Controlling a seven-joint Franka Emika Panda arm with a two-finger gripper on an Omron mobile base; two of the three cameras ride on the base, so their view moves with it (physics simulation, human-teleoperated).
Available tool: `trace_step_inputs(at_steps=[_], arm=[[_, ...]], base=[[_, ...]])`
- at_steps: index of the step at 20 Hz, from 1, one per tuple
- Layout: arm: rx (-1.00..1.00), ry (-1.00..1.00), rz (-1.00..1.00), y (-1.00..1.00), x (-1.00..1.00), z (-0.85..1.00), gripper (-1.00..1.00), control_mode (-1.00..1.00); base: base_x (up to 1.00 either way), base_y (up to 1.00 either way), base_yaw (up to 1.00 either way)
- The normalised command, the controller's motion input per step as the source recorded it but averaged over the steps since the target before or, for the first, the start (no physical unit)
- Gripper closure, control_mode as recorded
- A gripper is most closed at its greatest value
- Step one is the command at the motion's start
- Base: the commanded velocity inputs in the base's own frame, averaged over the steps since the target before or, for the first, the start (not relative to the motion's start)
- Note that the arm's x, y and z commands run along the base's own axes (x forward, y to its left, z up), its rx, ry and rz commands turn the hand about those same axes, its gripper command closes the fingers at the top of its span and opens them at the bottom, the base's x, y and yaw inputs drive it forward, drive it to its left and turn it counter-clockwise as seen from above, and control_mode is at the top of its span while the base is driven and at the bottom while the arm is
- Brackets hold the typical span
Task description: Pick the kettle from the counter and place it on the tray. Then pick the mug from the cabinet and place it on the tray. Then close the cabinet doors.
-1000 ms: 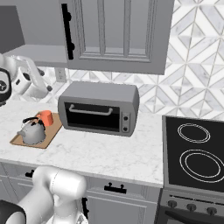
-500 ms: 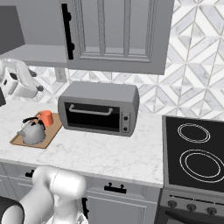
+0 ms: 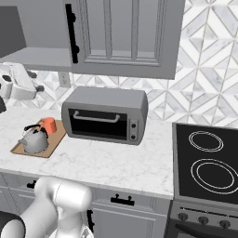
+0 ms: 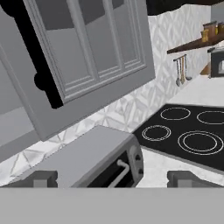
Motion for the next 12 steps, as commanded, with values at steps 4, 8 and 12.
trace_step_inputs(at_steps=[4, 8, 12], arm=[[-0.42, -0.34, -0.01, -0.3, -0.08, 0.05, -1.0, -1.0], [-0.51, -0.36, -0.14, -0.02, -0.34, 0.0, -1.0, -1.0], [-0.49, -0.32, -0.26, 0.0, -0.58, 0.0, -1.0, -1.0]], base=[[0.0, 0.0, 0.0], [0.0, 0.0, 0.0], [0.0, 0.0, 0.0]])
